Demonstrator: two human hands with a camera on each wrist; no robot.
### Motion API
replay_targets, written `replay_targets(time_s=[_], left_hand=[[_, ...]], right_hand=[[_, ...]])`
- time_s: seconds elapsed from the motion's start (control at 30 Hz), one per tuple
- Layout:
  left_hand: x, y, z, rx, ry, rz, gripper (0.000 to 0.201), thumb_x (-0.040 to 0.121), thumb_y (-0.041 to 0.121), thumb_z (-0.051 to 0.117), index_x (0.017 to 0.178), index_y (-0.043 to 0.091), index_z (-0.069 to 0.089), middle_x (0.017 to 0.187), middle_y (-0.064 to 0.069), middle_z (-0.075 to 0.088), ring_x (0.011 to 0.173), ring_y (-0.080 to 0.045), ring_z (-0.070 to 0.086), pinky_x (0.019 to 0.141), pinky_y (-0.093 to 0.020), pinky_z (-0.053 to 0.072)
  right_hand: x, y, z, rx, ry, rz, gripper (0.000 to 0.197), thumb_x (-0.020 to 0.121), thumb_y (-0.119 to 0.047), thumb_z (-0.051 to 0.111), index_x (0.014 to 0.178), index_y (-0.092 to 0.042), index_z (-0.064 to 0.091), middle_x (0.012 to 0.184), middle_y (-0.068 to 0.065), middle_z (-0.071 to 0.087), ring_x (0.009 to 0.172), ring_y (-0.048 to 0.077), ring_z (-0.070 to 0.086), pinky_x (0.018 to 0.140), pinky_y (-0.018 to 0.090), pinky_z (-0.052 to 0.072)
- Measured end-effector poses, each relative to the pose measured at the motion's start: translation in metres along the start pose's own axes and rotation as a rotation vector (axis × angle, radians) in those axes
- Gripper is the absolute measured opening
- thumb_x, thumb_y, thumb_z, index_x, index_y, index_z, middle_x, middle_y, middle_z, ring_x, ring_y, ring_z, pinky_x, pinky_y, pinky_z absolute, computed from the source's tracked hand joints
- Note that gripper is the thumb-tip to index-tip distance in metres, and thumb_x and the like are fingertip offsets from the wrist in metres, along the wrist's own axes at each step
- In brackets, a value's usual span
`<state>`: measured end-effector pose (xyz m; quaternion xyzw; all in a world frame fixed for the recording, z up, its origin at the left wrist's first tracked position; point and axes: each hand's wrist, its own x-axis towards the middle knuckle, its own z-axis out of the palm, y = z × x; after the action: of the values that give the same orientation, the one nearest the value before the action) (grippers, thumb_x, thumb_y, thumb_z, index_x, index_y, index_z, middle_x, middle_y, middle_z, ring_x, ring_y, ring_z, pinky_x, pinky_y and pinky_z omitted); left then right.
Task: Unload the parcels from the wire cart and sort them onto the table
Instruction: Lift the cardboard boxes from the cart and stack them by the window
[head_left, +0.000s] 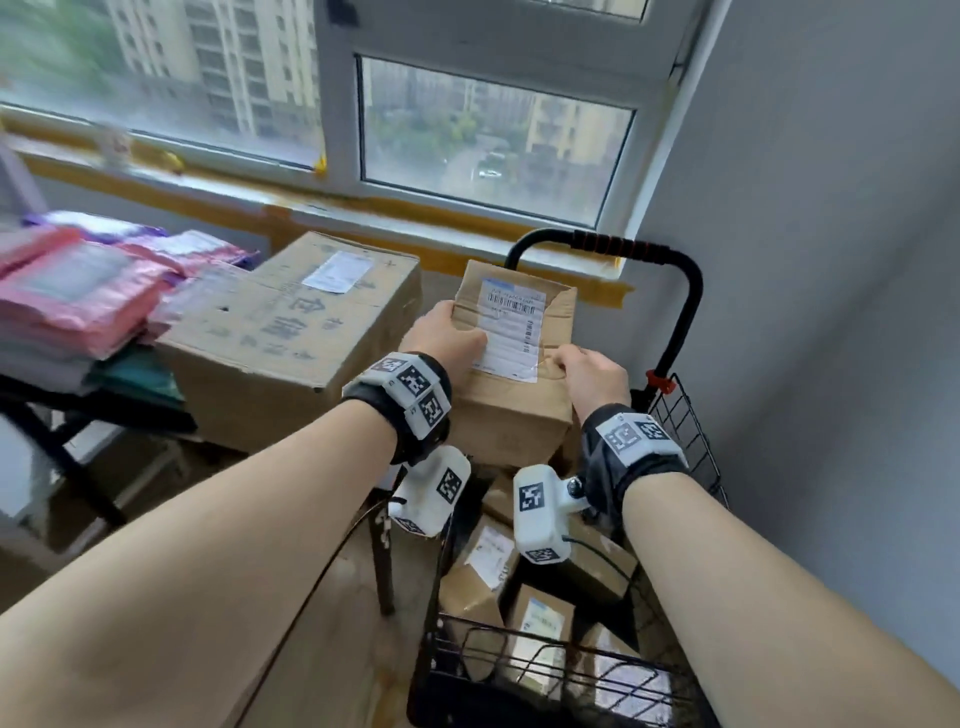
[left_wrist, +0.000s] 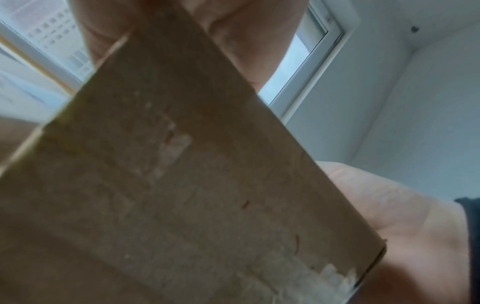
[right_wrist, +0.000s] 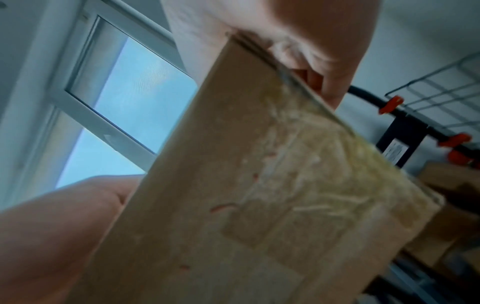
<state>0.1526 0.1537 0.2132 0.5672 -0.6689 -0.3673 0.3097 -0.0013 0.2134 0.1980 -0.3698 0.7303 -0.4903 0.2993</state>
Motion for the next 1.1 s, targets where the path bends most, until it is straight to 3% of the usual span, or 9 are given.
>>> replay_targets(time_s=[0.23, 0.43, 0.6, 0.73, 0.8, 0.83, 0.9, 1.0, 1.1], left_hand=[[-0.012, -0.013, -0.086, 0.022, 0.123, -0.002, 0.044, 0.084, 0.026, 0.053, 0.128, 0.024, 0.051, 0.119, -0.001, 0.061, 0.106, -0.023, 0.057, 0.095, -0.036, 0.047], [0.007, -0.028, -0.138, 0.017, 0.184, -0.007, 0.050, 0.087, 0.024, 0.054, 0.136, 0.025, 0.045, 0.129, -0.001, 0.056, 0.114, -0.022, 0.054, 0.098, -0.032, 0.044], [0.053, -0.047, -0.175, 0.029, 0.196, -0.029, 0.055, 0.087, 0.025, 0.055, 0.140, 0.021, 0.040, 0.137, -0.004, 0.050, 0.121, -0.023, 0.050, 0.103, -0.035, 0.041], [0.109, -0.057, -0.205, 0.009, 0.173, -0.031, 0.053, 0.088, 0.020, 0.055, 0.140, 0.020, 0.042, 0.133, -0.003, 0.053, 0.119, -0.023, 0.051, 0.097, -0.028, 0.039], [0.138, -0.057, -0.218, -0.007, 0.157, -0.032, 0.053, 0.086, 0.020, 0.056, 0.137, 0.020, 0.044, 0.130, -0.003, 0.056, 0.115, -0.023, 0.055, 0.101, -0.031, 0.042], [0.151, -0.057, -0.224, -0.007, 0.150, -0.031, 0.053, 0.086, 0.019, 0.056, 0.137, 0.019, 0.044, 0.130, -0.004, 0.056, 0.115, -0.024, 0.055, 0.102, -0.033, 0.043], [0.179, -0.056, -0.235, 0.002, 0.140, -0.026, 0.052, 0.087, 0.015, 0.055, 0.138, 0.015, 0.044, 0.129, -0.005, 0.055, 0.116, -0.024, 0.054, 0.100, -0.030, 0.042], [0.219, -0.061, -0.252, -0.010, 0.123, -0.019, 0.054, 0.087, 0.010, 0.054, 0.140, 0.014, 0.042, 0.131, -0.007, 0.055, 0.118, -0.026, 0.053, 0.102, -0.032, 0.042], [0.255, -0.069, -0.264, -0.014, 0.103, -0.002, 0.054, 0.087, 0.006, 0.049, 0.141, 0.012, 0.041, 0.134, -0.010, 0.054, 0.118, -0.029, 0.054, 0.101, -0.033, 0.044]], right_hand=[[-0.031, -0.056, 0.057, 0.041, -0.005, -0.027, 0.016, 0.081, -0.035, 0.058, 0.078, -0.025, 0.070, 0.071, -0.008, 0.060, 0.068, 0.015, 0.050, 0.070, 0.028, 0.042], [-0.019, -0.089, 0.106, 0.070, -0.095, -0.079, 0.028, 0.091, -0.029, 0.057, 0.064, -0.025, 0.051, 0.061, -0.008, 0.049, 0.053, 0.006, 0.044, 0.053, 0.020, 0.038], [0.006, -0.118, 0.156, 0.067, -0.096, -0.098, 0.027, 0.089, -0.032, 0.055, 0.067, -0.017, 0.059, 0.061, -0.007, 0.054, 0.054, 0.006, 0.046, 0.041, 0.010, 0.035], [0.041, -0.145, 0.194, 0.064, -0.093, -0.111, 0.029, 0.089, -0.033, 0.055, 0.067, -0.015, 0.060, 0.062, -0.007, 0.053, 0.054, 0.005, 0.045, 0.035, 0.005, 0.031], [0.062, -0.158, 0.211, 0.064, -0.090, -0.096, 0.030, 0.090, -0.035, 0.054, 0.068, -0.014, 0.060, 0.064, -0.006, 0.053, 0.057, 0.008, 0.047, 0.039, 0.004, 0.032], [0.069, -0.164, 0.219, 0.068, -0.086, -0.070, 0.033, 0.089, -0.036, 0.055, 0.065, -0.014, 0.058, 0.067, -0.003, 0.056, 0.061, 0.012, 0.051, 0.050, 0.005, 0.039], [0.086, -0.178, 0.236, 0.077, -0.067, -0.033, 0.035, 0.086, -0.037, 0.057, 0.060, -0.014, 0.056, 0.075, 0.002, 0.060, 0.069, 0.019, 0.055, 0.072, 0.023, 0.047], [0.112, -0.191, 0.264, 0.126, -0.068, -0.033, 0.031, 0.072, -0.041, 0.060, 0.053, -0.016, 0.066, 0.077, 0.001, 0.067, 0.078, 0.024, 0.063, 0.082, 0.037, 0.052], [0.130, -0.201, 0.284, 0.160, -0.111, -0.033, 0.024, 0.082, -0.031, 0.058, 0.064, -0.018, 0.067, 0.083, 0.003, 0.070, 0.077, 0.024, 0.062, 0.082, 0.038, 0.052]])
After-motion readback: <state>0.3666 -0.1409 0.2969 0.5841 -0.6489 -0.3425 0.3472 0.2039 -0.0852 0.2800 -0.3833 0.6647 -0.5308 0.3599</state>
